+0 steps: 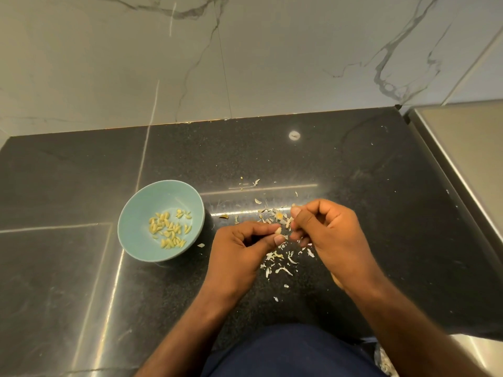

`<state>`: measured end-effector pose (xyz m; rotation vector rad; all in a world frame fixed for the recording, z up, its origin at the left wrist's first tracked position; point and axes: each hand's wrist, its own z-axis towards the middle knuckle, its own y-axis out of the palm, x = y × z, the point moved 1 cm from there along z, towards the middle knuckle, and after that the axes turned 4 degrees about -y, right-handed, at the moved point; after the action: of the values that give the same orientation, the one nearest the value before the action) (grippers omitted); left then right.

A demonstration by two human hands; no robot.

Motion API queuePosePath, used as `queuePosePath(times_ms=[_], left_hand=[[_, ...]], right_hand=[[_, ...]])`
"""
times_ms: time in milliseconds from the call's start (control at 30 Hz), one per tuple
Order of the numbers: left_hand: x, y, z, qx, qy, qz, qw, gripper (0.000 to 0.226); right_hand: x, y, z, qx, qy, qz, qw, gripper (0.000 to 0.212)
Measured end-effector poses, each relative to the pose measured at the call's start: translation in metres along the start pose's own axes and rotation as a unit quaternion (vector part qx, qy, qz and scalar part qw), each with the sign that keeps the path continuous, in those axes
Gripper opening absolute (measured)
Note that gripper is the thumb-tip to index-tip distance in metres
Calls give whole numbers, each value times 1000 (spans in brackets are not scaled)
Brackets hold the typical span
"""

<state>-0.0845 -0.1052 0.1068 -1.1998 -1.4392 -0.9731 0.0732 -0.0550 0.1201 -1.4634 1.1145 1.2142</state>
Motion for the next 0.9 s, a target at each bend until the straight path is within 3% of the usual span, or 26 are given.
queuePosePath(times_ms=[67,167,267,400,667,900], left_hand=[[-1,0,0,9,-16,-12,1000,21],[-3,-2,1,31,-16,-14,999,18],[-3,-3,3,42,-3,0,999,19],[-1,-1,0,43,56,64,995,21],[3,-4,-1,32,164,196,966,24],[6,-5,-3,28,225,245,943,24]], right_hand=[[2,-5,1,-2,0,-18,1000,25],[1,-4,-1,-46,15,-50,998,6],[3,0,-3,-70,37,-30,996,17],[0,3,-5,-91,50,15,994,7],[-4,5,-5,-88,91,80,989,9],[-9,4,-6,-107,128,104,981,8]])
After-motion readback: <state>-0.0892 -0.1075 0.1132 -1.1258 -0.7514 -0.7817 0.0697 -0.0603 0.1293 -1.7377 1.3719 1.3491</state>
